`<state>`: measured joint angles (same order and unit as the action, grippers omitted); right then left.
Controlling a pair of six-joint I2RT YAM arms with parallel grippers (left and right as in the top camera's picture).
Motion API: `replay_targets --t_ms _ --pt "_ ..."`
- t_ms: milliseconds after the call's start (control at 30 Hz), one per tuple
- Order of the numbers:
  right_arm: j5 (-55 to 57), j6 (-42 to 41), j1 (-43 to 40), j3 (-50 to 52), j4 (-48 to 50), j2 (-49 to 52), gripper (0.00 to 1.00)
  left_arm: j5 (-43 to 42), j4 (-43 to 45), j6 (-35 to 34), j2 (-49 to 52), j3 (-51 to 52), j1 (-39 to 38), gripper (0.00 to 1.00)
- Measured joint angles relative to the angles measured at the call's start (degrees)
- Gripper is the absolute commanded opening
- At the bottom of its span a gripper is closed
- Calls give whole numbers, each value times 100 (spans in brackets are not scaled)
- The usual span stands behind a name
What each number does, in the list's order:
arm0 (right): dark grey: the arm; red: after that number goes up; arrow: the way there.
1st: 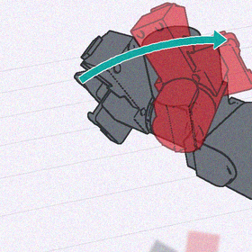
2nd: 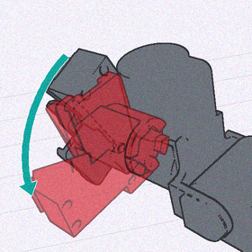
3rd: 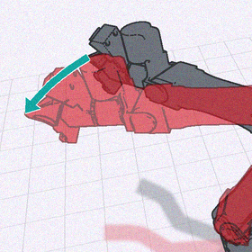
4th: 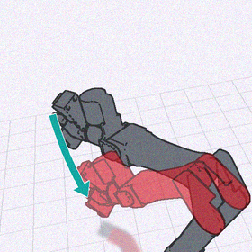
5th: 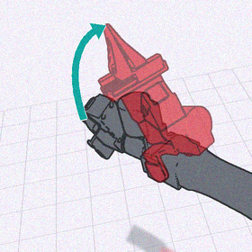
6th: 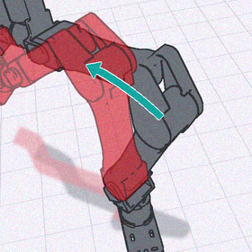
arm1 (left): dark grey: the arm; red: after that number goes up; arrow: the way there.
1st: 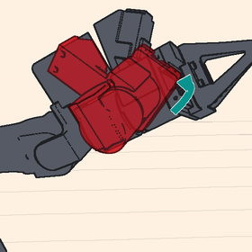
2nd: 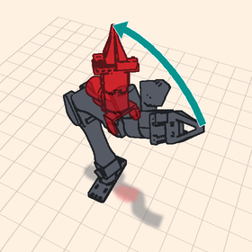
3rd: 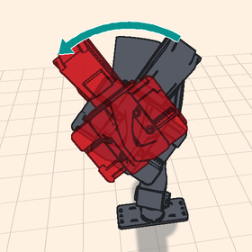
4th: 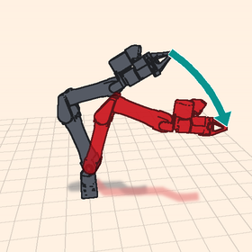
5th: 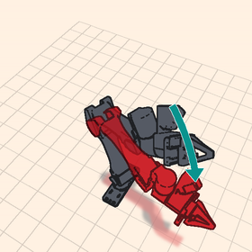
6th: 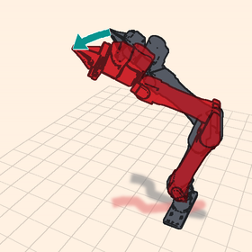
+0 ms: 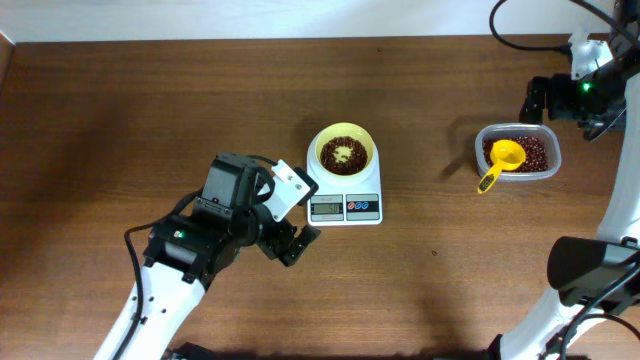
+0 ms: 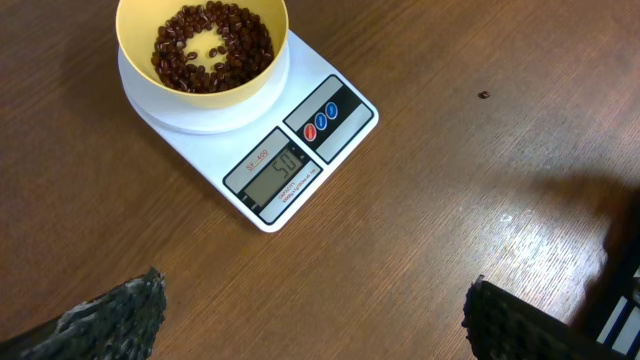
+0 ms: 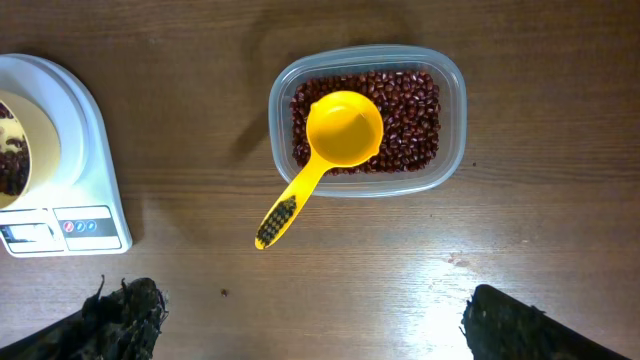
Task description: Scoop item into bowl and weigh 50g on scale
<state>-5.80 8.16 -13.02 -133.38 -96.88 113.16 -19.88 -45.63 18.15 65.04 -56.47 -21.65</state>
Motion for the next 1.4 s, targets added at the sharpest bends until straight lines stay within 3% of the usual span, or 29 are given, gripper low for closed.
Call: replay_targets --t_ms 300,433,700,900,1067,1200,1400 --pt "2 -2 0 0 2 0 99 0 -4 0 -59 7 0 99" --pt "0 -2 0 0 2 0 98 42 258 -22 -680 509 0 99" --pt "2 0 0 -2 7 0 99 39 2400 -697 -2712 2697 468 99" --pt "2 2 0 0 7 2 99 188 4850 -833 -4253 4083 1165 99" --pt "2 -2 0 -2 4 -4 99 442 5792 -1344 -5399 5235 1558 99" --pt "2 -2 0 -2 13 -4 99 846 5466 -1742 -6400 5584 1902 99" --pt "2 0 0 -2 17 -4 99 1362 4194 -2343 -6441 5584 2105 99"
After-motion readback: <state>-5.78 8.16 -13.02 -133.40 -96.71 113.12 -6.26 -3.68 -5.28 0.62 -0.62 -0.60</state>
